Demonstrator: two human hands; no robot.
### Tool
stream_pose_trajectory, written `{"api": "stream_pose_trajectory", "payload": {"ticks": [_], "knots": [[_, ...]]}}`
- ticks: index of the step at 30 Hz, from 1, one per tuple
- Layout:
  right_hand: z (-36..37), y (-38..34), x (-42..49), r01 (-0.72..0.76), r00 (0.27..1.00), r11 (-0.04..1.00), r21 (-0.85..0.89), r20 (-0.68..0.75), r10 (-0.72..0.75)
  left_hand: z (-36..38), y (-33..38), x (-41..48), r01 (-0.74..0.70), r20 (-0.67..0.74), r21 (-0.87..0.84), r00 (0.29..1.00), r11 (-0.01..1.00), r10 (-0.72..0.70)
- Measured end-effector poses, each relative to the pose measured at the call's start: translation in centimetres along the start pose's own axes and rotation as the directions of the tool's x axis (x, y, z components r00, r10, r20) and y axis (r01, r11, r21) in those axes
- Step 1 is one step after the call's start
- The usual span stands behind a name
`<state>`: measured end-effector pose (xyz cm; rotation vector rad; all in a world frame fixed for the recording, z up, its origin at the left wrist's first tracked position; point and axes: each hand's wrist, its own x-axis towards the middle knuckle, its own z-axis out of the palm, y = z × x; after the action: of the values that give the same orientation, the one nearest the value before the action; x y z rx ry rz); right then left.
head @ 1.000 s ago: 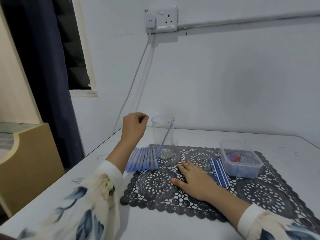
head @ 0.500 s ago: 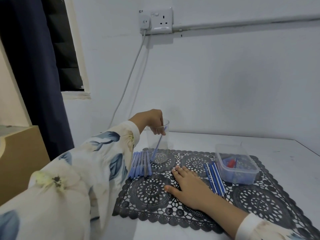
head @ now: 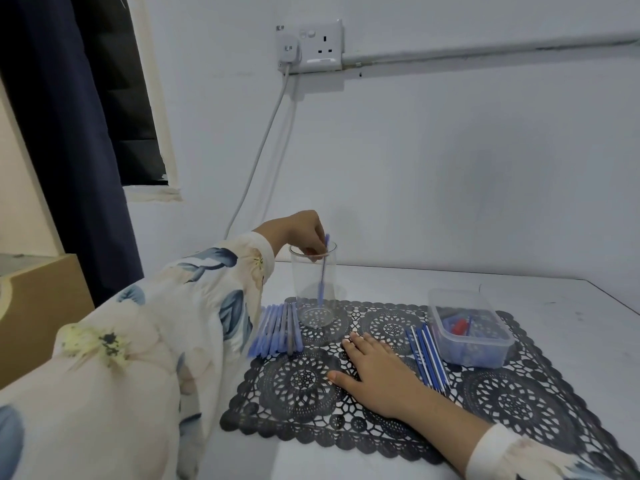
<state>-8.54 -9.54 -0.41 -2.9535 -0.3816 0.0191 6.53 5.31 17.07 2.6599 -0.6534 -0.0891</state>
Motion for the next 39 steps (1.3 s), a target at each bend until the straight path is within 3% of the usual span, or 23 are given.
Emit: {"api": "stream_pose_trajectory", "payload": {"ticks": [4, 8, 13, 21, 24, 32, 39], "knots": [[0.0, 0.1, 0.0, -0.001, 1.0, 1.0, 0.004, -0.012, 0.001, -1.8, 0.8, -0.8, -0.052, -0.174, -0.127, 0.984, 0.991, 0.029], [0.0, 0.2, 0.2, -0.004, 1.0, 1.0, -0.02, -0.012, 0.003, -3.0, 1.7, -2.2, -0.153, -0.374, -0.173, 0.924, 0.973, 0.079], [0.1, 0.2, 0.1, 0.003, 0.999, 1.0, -0.001, -0.047, -0.004, -3.0, 2.6, -5.2, -0.275, -0.572, -0.063, 0.798, 0.959, 0.191], [-0.3, 0.1, -0.2, 0.042, 0.97, 0.983, 0.179, -0.243, 0.003, 1.3, 2.2, -8.6, -0.377, -0.649, 0.053, 0.691, 0.925, 0.319], [-0.6, 0.1, -0.4, 0.031, 0.942, 0.973, 0.228, -0.332, 0.048, 4.2, 1.5, -9.6, -0.375, -0.602, 0.088, 0.718, 0.923, 0.349], [-1.1, 0.8, -0.5, 0.069, 0.824, 0.959, 0.275, -0.557, 0.101, 10.6, -0.7, -11.6, -0.229, -0.39, 0.104, 0.886, 0.968, 0.252], [-1.0, 0.6, -0.4, 0.117, 0.855, 0.99, 0.077, -0.515, -0.061, 13.7, -1.1, -12.3, -0.212, -0.319, 0.056, 0.922, 0.976, 0.219]]}}
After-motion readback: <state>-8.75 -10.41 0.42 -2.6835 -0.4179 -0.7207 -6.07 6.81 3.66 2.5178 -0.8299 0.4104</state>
